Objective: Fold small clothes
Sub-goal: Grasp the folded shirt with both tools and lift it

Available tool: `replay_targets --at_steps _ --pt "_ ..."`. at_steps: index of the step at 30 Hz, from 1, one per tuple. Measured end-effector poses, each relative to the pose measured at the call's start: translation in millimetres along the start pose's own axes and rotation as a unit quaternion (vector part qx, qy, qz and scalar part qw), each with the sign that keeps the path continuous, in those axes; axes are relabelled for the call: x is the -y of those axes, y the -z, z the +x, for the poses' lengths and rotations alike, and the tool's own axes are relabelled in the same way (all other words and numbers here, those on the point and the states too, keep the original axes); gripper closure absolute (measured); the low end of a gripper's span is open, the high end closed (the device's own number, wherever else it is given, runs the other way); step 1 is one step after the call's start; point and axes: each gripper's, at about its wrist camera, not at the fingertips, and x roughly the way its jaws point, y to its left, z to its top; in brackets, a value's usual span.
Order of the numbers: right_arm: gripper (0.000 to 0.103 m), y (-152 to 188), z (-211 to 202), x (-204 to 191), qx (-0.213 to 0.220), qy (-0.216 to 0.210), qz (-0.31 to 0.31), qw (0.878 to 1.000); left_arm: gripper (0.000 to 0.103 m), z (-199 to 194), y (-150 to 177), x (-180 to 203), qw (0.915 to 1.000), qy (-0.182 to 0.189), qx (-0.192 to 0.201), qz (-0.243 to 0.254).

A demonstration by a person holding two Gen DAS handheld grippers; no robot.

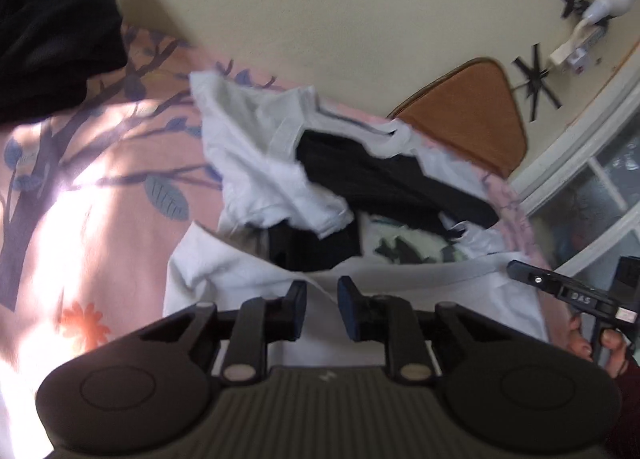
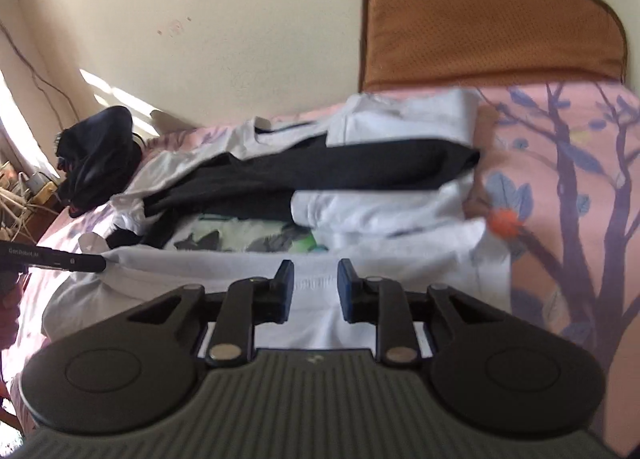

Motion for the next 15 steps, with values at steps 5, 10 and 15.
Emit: replay_targets --at_steps 5,10,15 --pt "0.074 -56.3 2.5 1.8 0.025 0.013 -0.057 0.998 0.063 -2.3 -70.1 21.7 0.9930 -0.077 0.056 0.071" --pt "0.057 -120.0 74.6 33.9 0.033 0.039 -0.009 0.999 0.043 82.7 -143.5 27.2 0.9862 -0.143 0.034 0.077" --pt "0.043 -145.9 145.9 52.7 0.000 0.068 0.005 0.998 0.037 173.5 -176.1 27.0 0.9808 -0.174 -0.001 0.089"
